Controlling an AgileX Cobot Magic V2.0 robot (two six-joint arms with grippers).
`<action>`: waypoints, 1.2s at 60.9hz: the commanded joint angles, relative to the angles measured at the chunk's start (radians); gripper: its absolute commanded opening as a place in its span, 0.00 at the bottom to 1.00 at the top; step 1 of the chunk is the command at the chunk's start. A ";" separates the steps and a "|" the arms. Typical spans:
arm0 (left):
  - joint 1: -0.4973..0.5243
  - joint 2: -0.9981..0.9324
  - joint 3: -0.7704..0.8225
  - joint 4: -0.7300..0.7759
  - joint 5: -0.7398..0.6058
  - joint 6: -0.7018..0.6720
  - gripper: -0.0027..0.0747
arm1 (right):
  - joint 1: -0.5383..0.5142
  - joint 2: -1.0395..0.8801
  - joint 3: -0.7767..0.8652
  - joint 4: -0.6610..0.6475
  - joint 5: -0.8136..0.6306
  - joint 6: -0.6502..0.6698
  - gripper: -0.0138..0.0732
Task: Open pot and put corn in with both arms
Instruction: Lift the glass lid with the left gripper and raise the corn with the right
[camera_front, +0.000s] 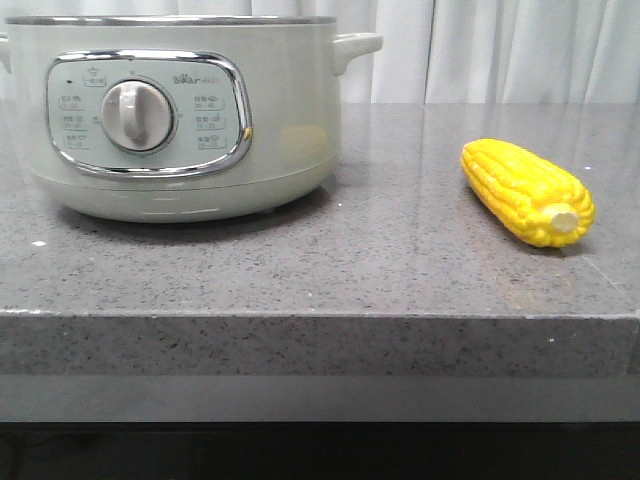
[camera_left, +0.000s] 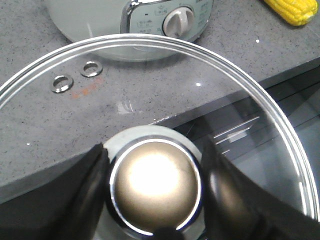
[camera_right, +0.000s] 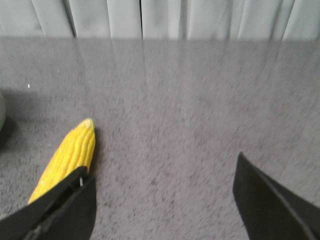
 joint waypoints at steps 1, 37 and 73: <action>-0.008 -0.034 -0.008 -0.022 -0.163 -0.013 0.30 | 0.024 0.112 -0.077 0.036 -0.036 0.000 0.83; -0.008 -0.057 -0.002 -0.022 -0.167 -0.013 0.30 | 0.281 0.796 -0.437 0.124 0.063 0.000 0.83; -0.008 -0.057 -0.002 -0.022 -0.165 -0.013 0.30 | 0.283 0.762 -0.536 0.131 0.037 -0.023 0.42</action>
